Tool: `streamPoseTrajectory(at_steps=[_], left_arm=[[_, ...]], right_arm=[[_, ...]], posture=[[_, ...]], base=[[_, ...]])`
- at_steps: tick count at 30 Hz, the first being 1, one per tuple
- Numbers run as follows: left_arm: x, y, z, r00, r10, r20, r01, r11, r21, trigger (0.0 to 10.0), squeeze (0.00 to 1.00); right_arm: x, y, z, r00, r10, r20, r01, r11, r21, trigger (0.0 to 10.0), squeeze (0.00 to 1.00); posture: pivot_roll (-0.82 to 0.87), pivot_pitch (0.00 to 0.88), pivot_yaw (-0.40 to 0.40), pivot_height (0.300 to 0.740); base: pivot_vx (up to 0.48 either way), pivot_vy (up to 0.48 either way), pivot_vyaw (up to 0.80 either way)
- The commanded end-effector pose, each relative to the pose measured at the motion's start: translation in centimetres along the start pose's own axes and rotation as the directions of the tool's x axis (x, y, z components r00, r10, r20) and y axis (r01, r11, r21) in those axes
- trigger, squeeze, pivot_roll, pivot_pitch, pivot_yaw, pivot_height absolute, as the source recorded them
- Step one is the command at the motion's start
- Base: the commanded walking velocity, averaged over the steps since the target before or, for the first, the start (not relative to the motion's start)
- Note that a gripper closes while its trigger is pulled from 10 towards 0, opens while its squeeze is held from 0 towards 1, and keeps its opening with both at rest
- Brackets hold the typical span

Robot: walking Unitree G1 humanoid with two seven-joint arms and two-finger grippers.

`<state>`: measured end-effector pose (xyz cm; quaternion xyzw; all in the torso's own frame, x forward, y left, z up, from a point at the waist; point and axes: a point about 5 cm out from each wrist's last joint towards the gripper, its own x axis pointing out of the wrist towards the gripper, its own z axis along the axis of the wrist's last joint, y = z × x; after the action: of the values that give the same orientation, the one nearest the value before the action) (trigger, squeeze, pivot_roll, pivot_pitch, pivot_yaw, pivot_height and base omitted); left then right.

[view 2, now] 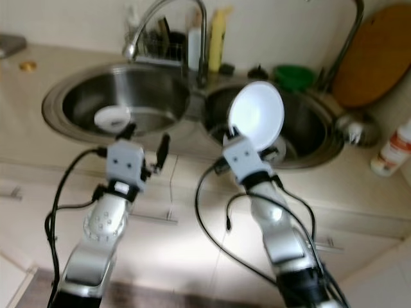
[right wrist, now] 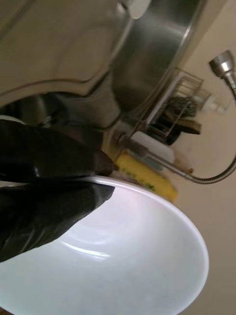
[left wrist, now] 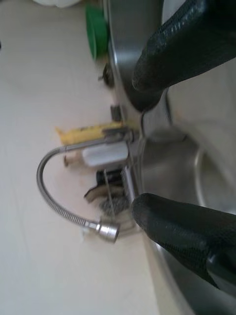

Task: Kitchen organization

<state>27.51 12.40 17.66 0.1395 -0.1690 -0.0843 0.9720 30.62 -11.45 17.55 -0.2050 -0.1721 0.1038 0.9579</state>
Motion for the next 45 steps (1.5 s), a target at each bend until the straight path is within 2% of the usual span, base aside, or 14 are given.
streamPoseTrajectory(at_steps=[1, 12, 15, 17, 18, 19, 28, 30, 31, 36, 42, 43, 44, 45], left_arm=[[0.0, 0.3, -0.1, 1.000, 0.003, -0.010, -0.003, 1.000, 0.002, 10.0, 0.00], [0.1, 0.3, 0.0, 1.000, 0.005, -0.003, -0.005, 1.000, 0.004, 10.0, 0.00], [0.1, 0.2, 0.1, 1.000, 0.003, 0.003, -0.003, 1.000, 0.001, 10.0, 0.00], [0.1, 0.2, 0.1, 1.000, 0.003, 0.003, -0.003, 1.000, 0.000, 10.0, 0.00], [0.1, 0.2, 0.1, 1.000, 0.003, 0.004, -0.003, 1.000, 0.000, 10.0, 0.00], [0.1, 0.1, 0.1, 1.000, 0.002, 0.005, -0.002, 1.000, 0.000, 10.0, 0.00], [0.2, 0.2, 0.2, 1.000, 0.005, 0.008, -0.005, 1.000, 0.003, 10.0, 0.00], [0.3, 0.1, 0.2, 1.000, 0.002, 0.009, -0.002, 1.000, 0.003, 10.0, 0.00], [0.3, 0.1, 0.2, 1.000, 0.002, 0.009, -0.002, 1.000, 0.003, 10.0, 0.00], [0.3, 0.0, 0.3, 1.000, -0.001, 0.011, 0.001, 1.000, 0.005, 10.0, 0.00], [0.2, 0.1, 0.3, 1.000, 0.004, 0.009, -0.004, 1.000, 0.006, 10.0, 0.00], [0.2, 0.0, 0.2, 1.000, 0.002, 0.007, -0.002, 1.000, 0.003, 10.0, 0.00], [0.2, -0.1, 0.2, 1.000, 0.001, 0.006, -0.001, 1.000, 0.002, 10.0, 0.00], [0.1, -0.1, 0.2, 1.000, 0.000, 0.006, 0.000, 1.000, 0.002, 10.0, 0.00]], right_arm=[[0.2, 0.3, 0.5, 1.000, 0.006, 0.018, -0.006, 1.000, 0.017, 0.0, 0.00], [0.5, -0.3, 0.2, 1.000, -0.013, -0.014, 0.013, 0.999, 0.040, 0.0, 0.00], [1.0, -0.8, -0.5, 0.997, -0.002, -0.073, 0.008, 0.997, 0.080, 0.0, 0.00], [1.5, -1.1, -1.1, 0.993, 0.006, -0.120, 0.005, 0.996, 0.089, 1.8, 0.00], [1.7, -1.3, -1.3, 0.991, 0.005, -0.137, 0.008, 0.996, 0.088, 1.8, 0.00], [2.2, -1.4, -1.6, 0.986, 0.017, -0.167, 0.000, 0.995, 0.097, 10.0, 0.00], [5.3, -1.4, -3.9, 0.917, 0.140, -0.373, -0.084, 0.983, 0.162, 10.0, 0.00], [6.0, -1.4, -5.1, 0.864, 0.185, -0.469, -0.113, 0.978, 0.176, 10.0, 0.00], [6.0, -1.4, -5.1, 0.864, 0.185, -0.469, -0.113, 0.978, 0.176, 10.0, 0.00], [6.0, -2.2, -7.0, 0.769, 0.232, -0.596, -0.115, 0.967, 0.228, 10.0, 0.00], [5.8, -3.4, -7.9, 0.722, 0.235, -0.650, -0.090, 0.964, 0.249, 10.0, 0.00], [5.8, -4.1, -8.0, 0.720, 0.220, -0.658, -0.057, 0.964, 0.260, 10.0, 0.17], [5.8, -4.3, -8.0, 0.721, 0.213, -0.659, -0.044, 0.964, 0.263, 10.0, 0.57], [5.8, -4.4, -8.0, 0.722, 0.209, -0.659, -0.037, 0.964, 0.265, 10.0, 0.57]], posture=[[0.13, 0.000, -0.086, 0.740], [0.13, 0.000, -0.087, 0.740], [0.12, 0.000, -0.086, 0.740], [0.12, 0.000, -0.086, 0.740], [0.12, 0.000, -0.086, 0.740], [0.13, 0.000, -0.086, 0.740], [0.14, 0.000, -0.094, 0.740], [0.14, 0.000, -0.094, 0.740], [0.14, 0.000, -0.094, 0.740], [0.16, 0.000, -0.104, 0.740], [0.15, 0.000, -0.108, 0.740], [0.15, 0.000, -0.106, 0.740], [0.15, 0.000, -0.106, 0.740], [0.15, 0.000, -0.106, 0.740]], base=[[0.000, 0.000, 0.00], [0.000, 0.000, 0.00], [0.000, 0.000, 0.00], [0.000, 0.000, 0.00], [0.000, 0.000, 0.00], [0.000, 0.000, 0.00], [0.000, 0.000, 0.00], [0.000, 0.000, 0.00], [0.000, 0.000, 0.00], [0.000, 0.000, 0.00], [0.000, 0.000, 0.00], [0.000, 0.000, 0.00], [0.000, 0.000, 0.00], [0.000, 0.000, 0.00]])
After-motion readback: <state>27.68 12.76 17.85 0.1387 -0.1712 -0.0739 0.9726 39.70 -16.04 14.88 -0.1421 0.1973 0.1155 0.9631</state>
